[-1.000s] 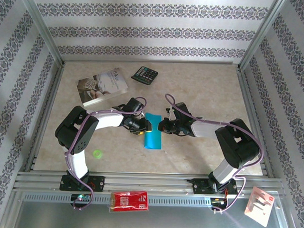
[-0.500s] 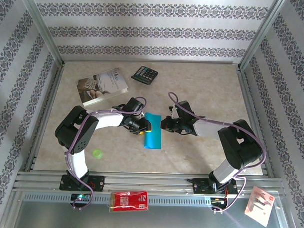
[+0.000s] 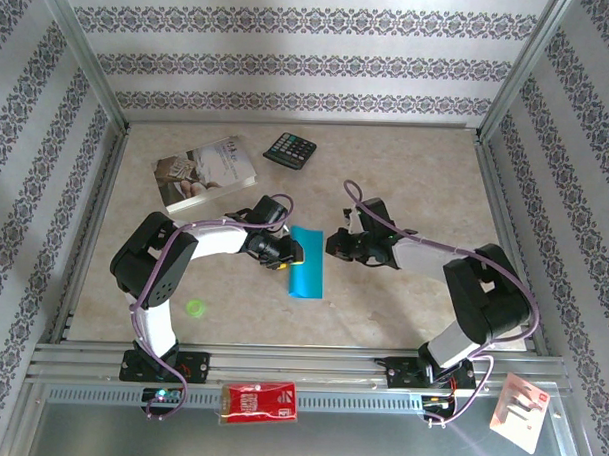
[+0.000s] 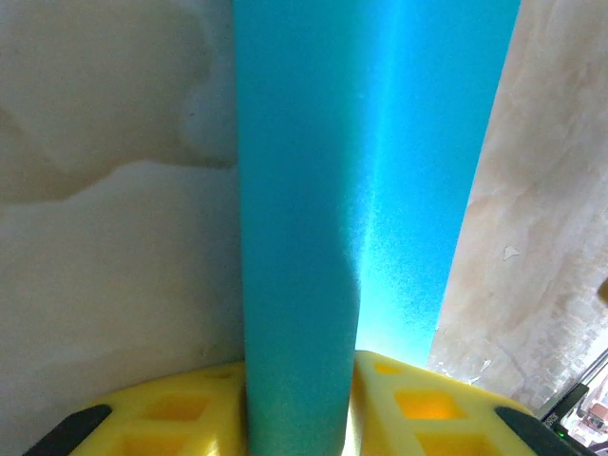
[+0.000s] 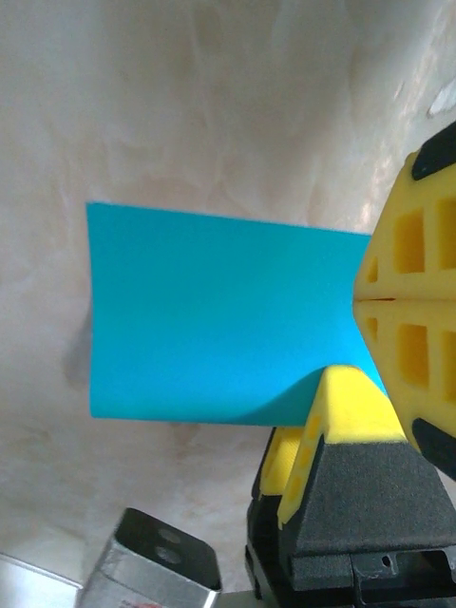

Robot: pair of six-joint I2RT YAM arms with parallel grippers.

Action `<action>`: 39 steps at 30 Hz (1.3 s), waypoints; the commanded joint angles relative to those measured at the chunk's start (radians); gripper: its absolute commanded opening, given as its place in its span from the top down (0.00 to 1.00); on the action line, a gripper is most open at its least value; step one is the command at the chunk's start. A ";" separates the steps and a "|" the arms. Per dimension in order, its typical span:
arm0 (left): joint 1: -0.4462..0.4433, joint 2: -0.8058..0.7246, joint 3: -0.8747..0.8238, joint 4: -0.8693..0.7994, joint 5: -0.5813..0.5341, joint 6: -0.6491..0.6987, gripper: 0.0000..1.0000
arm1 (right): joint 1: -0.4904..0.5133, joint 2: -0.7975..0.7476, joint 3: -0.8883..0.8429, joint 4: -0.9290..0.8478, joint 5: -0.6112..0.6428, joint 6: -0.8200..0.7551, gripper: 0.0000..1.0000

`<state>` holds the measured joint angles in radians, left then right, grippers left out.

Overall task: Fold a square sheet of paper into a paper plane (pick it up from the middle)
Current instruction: Hold the square sheet of paper at the center of the table.

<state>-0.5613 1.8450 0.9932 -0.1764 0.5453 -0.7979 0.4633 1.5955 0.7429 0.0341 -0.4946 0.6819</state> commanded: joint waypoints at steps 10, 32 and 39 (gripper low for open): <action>-0.003 0.103 -0.028 -0.011 -0.136 0.012 0.69 | 0.015 0.045 0.055 -0.013 -0.010 -0.001 1.00; -0.003 0.101 -0.029 -0.012 -0.143 0.011 0.69 | 0.084 0.155 0.065 0.032 -0.042 0.050 1.00; -0.003 0.098 -0.031 -0.013 -0.146 0.013 0.69 | 0.084 0.184 0.058 0.018 -0.017 0.035 1.00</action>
<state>-0.5613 1.8462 0.9932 -0.1768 0.5453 -0.7975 0.5396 1.7550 0.7902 0.0532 -0.5213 0.7273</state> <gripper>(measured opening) 0.312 0.050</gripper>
